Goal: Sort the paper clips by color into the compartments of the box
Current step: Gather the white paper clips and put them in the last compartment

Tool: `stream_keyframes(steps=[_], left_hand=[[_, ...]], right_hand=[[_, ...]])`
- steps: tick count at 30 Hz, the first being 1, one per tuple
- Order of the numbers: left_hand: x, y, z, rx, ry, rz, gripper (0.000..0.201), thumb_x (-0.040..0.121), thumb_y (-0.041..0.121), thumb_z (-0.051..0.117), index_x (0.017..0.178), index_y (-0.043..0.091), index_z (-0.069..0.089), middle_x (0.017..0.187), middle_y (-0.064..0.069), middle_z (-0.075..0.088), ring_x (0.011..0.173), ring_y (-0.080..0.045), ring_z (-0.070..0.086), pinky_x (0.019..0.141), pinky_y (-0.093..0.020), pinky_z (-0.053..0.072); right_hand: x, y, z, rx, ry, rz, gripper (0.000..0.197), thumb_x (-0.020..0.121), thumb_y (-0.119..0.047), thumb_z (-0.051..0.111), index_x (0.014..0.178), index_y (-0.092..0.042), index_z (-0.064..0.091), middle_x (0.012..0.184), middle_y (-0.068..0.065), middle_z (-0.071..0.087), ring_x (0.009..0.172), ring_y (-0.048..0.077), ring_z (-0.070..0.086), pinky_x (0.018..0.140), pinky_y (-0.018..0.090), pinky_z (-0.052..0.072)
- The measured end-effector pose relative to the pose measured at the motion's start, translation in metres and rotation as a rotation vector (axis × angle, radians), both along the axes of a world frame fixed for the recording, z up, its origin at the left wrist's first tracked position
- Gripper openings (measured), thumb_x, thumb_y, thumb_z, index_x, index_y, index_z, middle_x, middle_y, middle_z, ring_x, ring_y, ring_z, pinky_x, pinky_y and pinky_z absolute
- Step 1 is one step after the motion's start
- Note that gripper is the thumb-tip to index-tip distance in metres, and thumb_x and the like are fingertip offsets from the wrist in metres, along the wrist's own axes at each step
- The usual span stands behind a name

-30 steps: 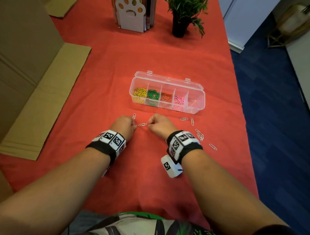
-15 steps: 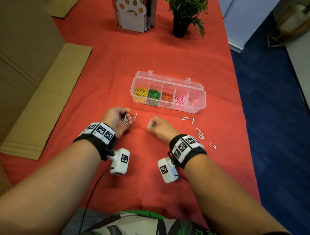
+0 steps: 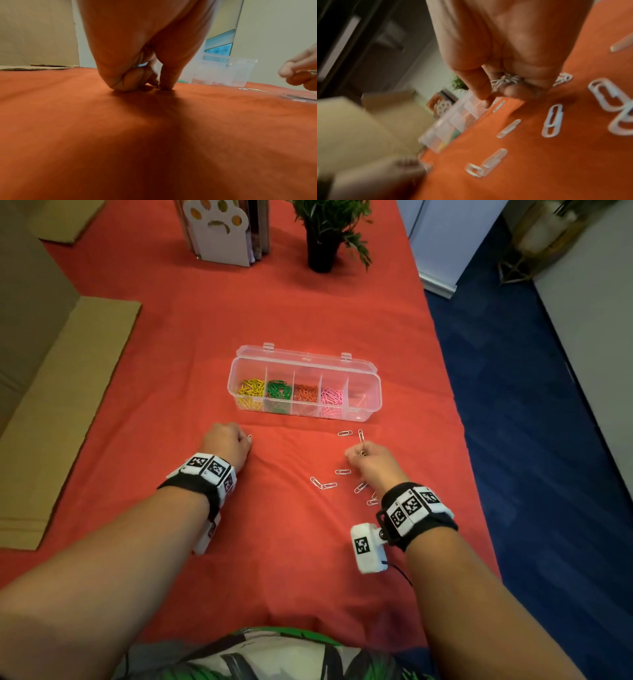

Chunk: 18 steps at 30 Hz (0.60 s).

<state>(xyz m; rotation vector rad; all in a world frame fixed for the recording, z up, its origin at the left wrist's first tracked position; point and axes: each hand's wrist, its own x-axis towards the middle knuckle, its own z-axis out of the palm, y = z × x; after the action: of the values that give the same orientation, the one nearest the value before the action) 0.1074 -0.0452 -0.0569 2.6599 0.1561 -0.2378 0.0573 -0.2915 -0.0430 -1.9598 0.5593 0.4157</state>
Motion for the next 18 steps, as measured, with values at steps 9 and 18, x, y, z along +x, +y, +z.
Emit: stream_keyframes(steps=[9, 18], left_hand=[[-0.017, -0.034, 0.016, -0.983, 0.475, 0.385, 0.017, 0.089, 0.008, 0.047, 0.075, 0.018, 0.050, 0.063, -0.002, 0.043, 0.042, -0.009, 0.043, 0.041, -0.018, 0.033], [-0.025, -0.063, 0.034, -1.255, 0.776, 0.461, 0.028, 0.086, 0.022, 0.038, 0.061, 0.015, 0.048, 0.051, 0.000, 0.050, 0.042, -0.011, 0.050, 0.043, -0.016, 0.045]], right_hand=[[-0.015, 0.015, -0.017, -0.696, -0.097, 0.505, 0.020, 0.085, -0.011, 0.053, 0.104, -0.005, 0.053, 0.113, 0.015, 0.048, 0.107, 0.033, 0.052, 0.096, 0.037, 0.041], [-0.013, 0.019, -0.019, -0.744, 0.048, 0.642, 0.037, 0.079, -0.014, 0.041, 0.113, -0.003, 0.050, 0.114, 0.014, 0.048, 0.112, 0.034, 0.047, 0.096, 0.042, 0.043]])
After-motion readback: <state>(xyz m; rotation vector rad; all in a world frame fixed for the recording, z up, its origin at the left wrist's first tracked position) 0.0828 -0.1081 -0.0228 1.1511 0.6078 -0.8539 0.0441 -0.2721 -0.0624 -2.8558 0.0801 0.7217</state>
